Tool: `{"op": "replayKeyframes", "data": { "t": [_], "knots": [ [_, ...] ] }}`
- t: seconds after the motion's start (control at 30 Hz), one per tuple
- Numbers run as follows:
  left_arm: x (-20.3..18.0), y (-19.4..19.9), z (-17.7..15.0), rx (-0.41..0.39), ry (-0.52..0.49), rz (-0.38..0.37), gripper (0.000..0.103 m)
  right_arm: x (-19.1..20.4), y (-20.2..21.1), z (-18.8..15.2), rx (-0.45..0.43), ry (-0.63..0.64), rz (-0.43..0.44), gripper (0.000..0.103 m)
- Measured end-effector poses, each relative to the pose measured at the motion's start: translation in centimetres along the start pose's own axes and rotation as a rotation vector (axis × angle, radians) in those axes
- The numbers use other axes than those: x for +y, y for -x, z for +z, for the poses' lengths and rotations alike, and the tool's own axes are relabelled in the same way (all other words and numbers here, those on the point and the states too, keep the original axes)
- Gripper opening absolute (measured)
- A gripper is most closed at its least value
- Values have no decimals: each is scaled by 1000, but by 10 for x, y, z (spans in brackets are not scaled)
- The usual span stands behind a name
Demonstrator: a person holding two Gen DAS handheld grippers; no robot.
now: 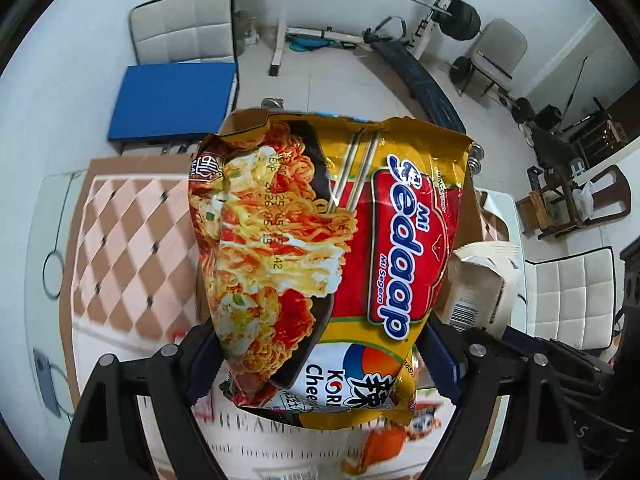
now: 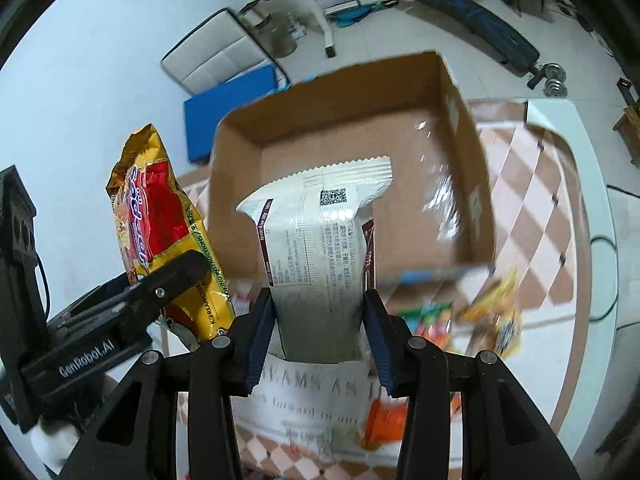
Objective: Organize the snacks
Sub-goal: 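Carry the noodle pack with the left tool while the right tool carries the white packet into the box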
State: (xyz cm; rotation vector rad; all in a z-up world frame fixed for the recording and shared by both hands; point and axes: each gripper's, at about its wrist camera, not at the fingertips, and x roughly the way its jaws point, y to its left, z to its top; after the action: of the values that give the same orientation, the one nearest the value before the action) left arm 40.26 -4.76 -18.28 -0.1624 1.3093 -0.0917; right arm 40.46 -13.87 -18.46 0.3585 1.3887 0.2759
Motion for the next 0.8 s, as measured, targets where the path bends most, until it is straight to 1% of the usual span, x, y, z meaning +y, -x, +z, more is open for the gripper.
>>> {"op": "replayKeyframes", "data": {
  "t": [0.07, 0.1, 0.13, 0.2, 0.3, 0.43, 0.53, 0.67, 0.8],
  "knots": [
    [-3, -13, 22, 29, -5, -16, 85, -4, -9, 25, -4, -10, -17, 47],
    [-5, -28, 36, 65, -16, -30, 85, -7, -17, 36, -1, -16, -22, 47],
    [-5, -36, 44, 84, -17, -37, 85, -9, -25, 48, 7, -23, -26, 47],
    [-7, -66, 63, 147, -26, -58, 85, -14, -39, 67, 21, -34, -34, 47],
    [-9, -103, 81, 208, -35, -51, 85, -23, -66, 92, 44, -40, -67, 47],
    [-7, -143, 94, 272, -22, -43, 85, -35, -102, 114, 87, -25, -106, 47],
    [-11, -162, 100, 303, -18, -34, 84, -42, -126, 126, 122, -10, -136, 47],
    [-6, -176, 99, 327, 6, -39, 84, -50, -146, 137, 150, 9, -153, 47],
    [-4, -182, 102, 345, 20, -30, 85, -50, -159, 145, 166, 29, -161, 47]
  ]
}}
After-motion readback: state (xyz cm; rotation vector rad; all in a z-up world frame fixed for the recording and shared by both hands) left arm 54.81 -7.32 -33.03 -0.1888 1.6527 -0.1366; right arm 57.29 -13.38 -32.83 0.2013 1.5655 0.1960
